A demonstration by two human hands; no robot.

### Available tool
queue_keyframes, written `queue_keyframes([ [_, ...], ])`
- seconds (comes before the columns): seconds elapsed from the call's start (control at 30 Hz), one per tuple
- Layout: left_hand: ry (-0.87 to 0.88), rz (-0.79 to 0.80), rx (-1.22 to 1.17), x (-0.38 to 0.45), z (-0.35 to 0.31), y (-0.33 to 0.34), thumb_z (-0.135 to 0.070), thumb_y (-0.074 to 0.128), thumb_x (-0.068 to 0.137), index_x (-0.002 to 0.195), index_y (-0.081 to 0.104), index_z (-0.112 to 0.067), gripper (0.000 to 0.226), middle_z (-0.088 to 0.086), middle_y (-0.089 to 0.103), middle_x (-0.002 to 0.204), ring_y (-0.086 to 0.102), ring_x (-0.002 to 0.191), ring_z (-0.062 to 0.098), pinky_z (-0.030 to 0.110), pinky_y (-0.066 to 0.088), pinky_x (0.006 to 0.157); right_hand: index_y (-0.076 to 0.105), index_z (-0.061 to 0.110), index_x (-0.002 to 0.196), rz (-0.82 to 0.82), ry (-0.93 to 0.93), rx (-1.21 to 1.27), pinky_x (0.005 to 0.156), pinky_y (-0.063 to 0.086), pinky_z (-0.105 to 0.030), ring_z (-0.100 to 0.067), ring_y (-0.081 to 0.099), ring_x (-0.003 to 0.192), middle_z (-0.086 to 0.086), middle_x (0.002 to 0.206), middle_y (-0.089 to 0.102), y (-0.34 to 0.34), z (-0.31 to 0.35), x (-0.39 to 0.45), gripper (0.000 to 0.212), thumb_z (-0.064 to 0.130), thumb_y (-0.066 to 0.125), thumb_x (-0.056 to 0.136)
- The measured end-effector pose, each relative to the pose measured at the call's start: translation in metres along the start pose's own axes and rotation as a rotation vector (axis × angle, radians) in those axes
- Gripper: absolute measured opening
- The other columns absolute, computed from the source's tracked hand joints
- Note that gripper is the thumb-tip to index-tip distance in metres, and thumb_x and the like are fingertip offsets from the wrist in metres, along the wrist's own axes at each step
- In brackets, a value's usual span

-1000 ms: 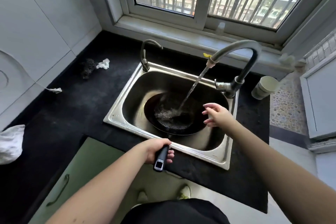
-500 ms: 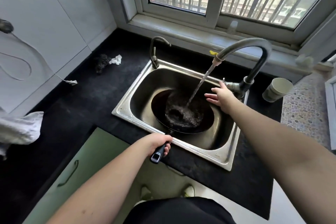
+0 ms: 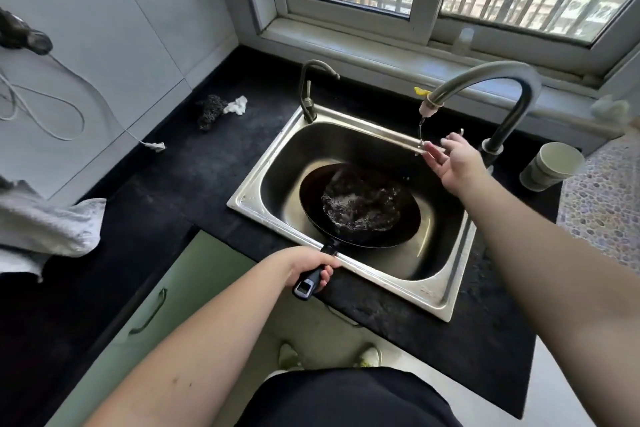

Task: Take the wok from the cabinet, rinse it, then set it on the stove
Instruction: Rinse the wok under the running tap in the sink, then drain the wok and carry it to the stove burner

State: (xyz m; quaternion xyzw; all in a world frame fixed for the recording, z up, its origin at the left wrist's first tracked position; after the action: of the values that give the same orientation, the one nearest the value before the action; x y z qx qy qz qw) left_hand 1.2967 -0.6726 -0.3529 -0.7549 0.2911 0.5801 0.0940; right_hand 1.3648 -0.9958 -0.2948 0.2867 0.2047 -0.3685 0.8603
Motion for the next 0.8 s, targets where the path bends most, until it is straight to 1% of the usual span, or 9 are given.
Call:
queue_keyframes([
  [0.07, -0.021, 0.037, -0.058, -0.002, 0.003, -0.001, -0.018, 0.054, 0.096, 0.081, 0.048, -0.016, 0.017, -0.007, 0.048, 0.053, 0.047, 0.039, 0.003, 0.024, 0.054, 0.051, 0.037, 0.018, 0.145, -0.004, 0.017, -0.031, 0.063, 0.057, -0.03, -0.02, 0.07, 0.083, -0.005, 0.112, 0.052, 0.0, -0.002, -0.001, 0.05, -0.001, 0.041, 0.098],
  [0.13, -0.03, 0.084, -0.098, -0.004, 0.005, 0.0, -0.02, 0.056, 0.095, 0.084, 0.051, -0.014, 0.014, -0.005, 0.056, 0.062, 0.056, 0.046, 0.004, 0.03, 0.059, 0.061, 0.034, 0.019, 0.147, 0.006, 0.01, -0.076, 0.066, 0.057, -0.031, -0.021, 0.069, 0.088, -0.001, 0.12, 0.048, 0.0, -0.003, -0.003, 0.055, -0.003, 0.042, 0.097],
  [0.17, -0.03, 0.103, -0.109, -0.005, 0.006, 0.001, -0.02, 0.057, 0.095, 0.086, 0.053, -0.013, 0.012, -0.004, 0.06, 0.066, 0.061, 0.05, 0.005, 0.03, 0.059, 0.06, 0.032, 0.019, 0.148, 0.012, 0.004, -0.093, 0.067, 0.057, -0.032, -0.021, 0.068, 0.088, 0.001, 0.122, 0.047, -0.001, -0.004, -0.004, 0.056, -0.003, 0.042, 0.097],
  [0.23, -0.03, 0.138, -0.139, -0.006, 0.008, 0.002, -0.02, 0.055, 0.096, 0.091, 0.055, -0.013, 0.008, -0.002, 0.064, 0.068, 0.062, 0.051, 0.004, 0.022, 0.055, 0.049, 0.033, 0.018, 0.147, 0.014, 0.005, -0.107, 0.068, 0.057, -0.032, -0.021, 0.068, 0.085, 0.002, 0.113, 0.05, -0.005, -0.004, -0.008, 0.055, -0.003, 0.042, 0.097],
  [0.37, -0.051, 0.192, -0.239, -0.006, 0.009, 0.002, -0.018, 0.048, 0.099, 0.094, 0.048, -0.019, 0.005, -0.005, 0.05, 0.054, 0.043, 0.037, 0.001, 0.013, 0.034, 0.033, 0.041, 0.014, 0.141, 0.017, 0.059, -0.11, 0.067, 0.056, -0.032, -0.022, 0.067, 0.086, -0.003, 0.108, 0.058, -0.019, -0.015, -0.022, 0.044, 0.002, 0.041, 0.098],
  [0.5, -0.095, 0.13, -0.177, -0.001, 0.011, 0.003, -0.019, 0.047, 0.098, 0.078, 0.044, -0.018, 0.021, -0.008, 0.037, 0.045, 0.033, 0.031, 0.003, 0.014, 0.027, 0.03, 0.053, 0.008, 0.13, 0.04, 0.138, -0.149, 0.066, 0.053, -0.027, -0.017, 0.063, 0.08, -0.004, 0.1, 0.064, -0.026, -0.043, -0.052, 0.037, 0.004, 0.037, 0.097],
  [0.6, -0.112, 0.087, -0.139, 0.0, 0.01, 0.005, -0.025, 0.052, 0.096, 0.068, 0.041, -0.017, 0.03, -0.008, 0.036, 0.043, 0.031, 0.03, 0.003, 0.014, 0.024, 0.029, 0.062, 0.008, 0.111, 0.077, 0.243, -0.197, 0.06, 0.053, -0.026, -0.016, 0.058, 0.069, -0.005, 0.087, 0.062, -0.022, -0.079, -0.084, 0.029, 0.005, 0.037, 0.096],
  [0.7, -0.112, 0.069, -0.14, 0.0, 0.009, 0.007, -0.029, 0.052, 0.094, 0.066, 0.04, -0.017, 0.032, -0.008, 0.034, 0.042, 0.029, 0.028, 0.004, 0.013, 0.022, 0.029, 0.063, 0.008, 0.097, 0.143, 0.373, -0.274, 0.055, 0.053, -0.027, -0.017, 0.056, 0.061, -0.007, 0.079, 0.059, -0.015, -0.122, -0.117, 0.024, 0.003, 0.04, 0.095],
  [0.8, -0.105, 0.072, -0.155, 0.0, 0.008, 0.01, -0.03, 0.045, 0.091, 0.065, 0.041, -0.017, 0.03, -0.008, 0.032, 0.041, 0.028, 0.027, 0.004, 0.013, 0.02, 0.029, 0.064, 0.007, 0.095, 0.206, 0.475, -0.341, 0.051, 0.054, -0.024, -0.015, 0.061, 0.052, -0.008, 0.077, 0.061, -0.011, -0.163, -0.141, 0.016, 0.008, 0.048, 0.095],
])
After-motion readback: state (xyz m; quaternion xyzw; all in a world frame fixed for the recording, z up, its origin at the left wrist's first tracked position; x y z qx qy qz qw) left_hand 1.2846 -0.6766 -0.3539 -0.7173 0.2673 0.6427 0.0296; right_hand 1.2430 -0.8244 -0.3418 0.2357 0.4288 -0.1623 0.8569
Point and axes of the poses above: each hand's wrist, its own x-axis towards the middle knuckle, its own y-axis out of the palm, z = x × y, the point moved 4 cm from there along x, towards the middle knuckle
